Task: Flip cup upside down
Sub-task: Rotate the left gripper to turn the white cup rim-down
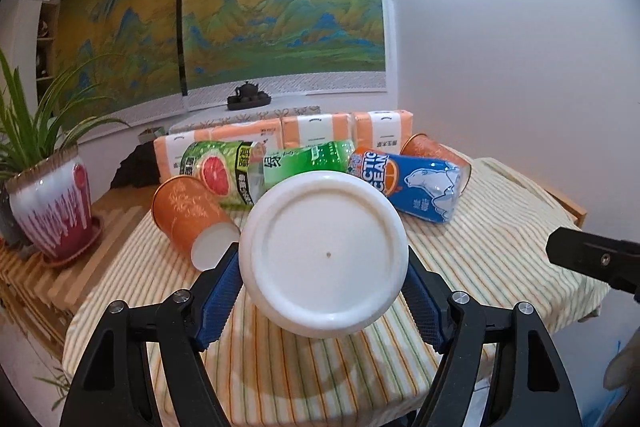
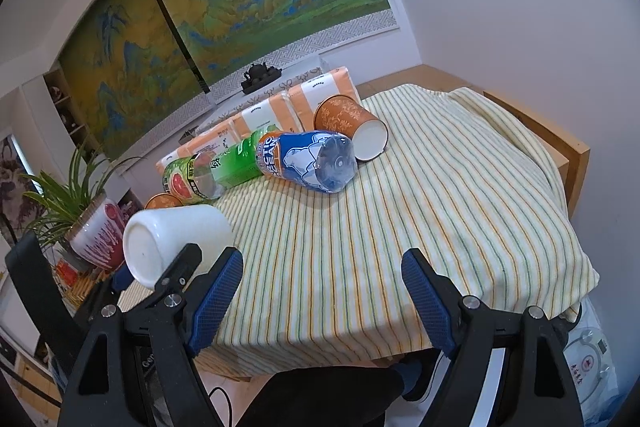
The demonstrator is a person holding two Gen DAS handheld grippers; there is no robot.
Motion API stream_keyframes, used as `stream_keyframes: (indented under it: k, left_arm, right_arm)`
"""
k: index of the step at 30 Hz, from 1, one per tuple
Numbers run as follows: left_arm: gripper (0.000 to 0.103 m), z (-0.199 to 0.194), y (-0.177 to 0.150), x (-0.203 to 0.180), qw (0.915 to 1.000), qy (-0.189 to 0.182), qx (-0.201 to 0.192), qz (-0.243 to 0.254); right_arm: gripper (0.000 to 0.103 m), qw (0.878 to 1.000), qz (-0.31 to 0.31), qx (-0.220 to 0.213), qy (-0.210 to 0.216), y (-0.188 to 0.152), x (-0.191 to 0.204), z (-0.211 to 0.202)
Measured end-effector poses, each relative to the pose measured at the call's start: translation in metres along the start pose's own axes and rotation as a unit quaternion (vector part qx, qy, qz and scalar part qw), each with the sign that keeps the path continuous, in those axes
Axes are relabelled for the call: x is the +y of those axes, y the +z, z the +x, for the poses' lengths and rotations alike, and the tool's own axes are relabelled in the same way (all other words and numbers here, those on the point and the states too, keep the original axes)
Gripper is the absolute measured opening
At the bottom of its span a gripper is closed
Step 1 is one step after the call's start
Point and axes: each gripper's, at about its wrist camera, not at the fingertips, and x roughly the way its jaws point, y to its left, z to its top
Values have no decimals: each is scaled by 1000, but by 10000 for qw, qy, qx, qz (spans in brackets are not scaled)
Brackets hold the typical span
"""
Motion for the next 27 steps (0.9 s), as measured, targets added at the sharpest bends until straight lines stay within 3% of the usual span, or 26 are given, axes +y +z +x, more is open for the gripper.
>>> stream_keyframes:
  k: [8,27]
  left_arm:
    - [77,7,17,5,9996,-279,25,-50]
    - [77,50,42,6,9979,-535,97,-349]
  right_arm:
    - [78,10000,-2,30,-27,0,-2,1]
    - [78,9999,-5,48,-158,2,-4,8]
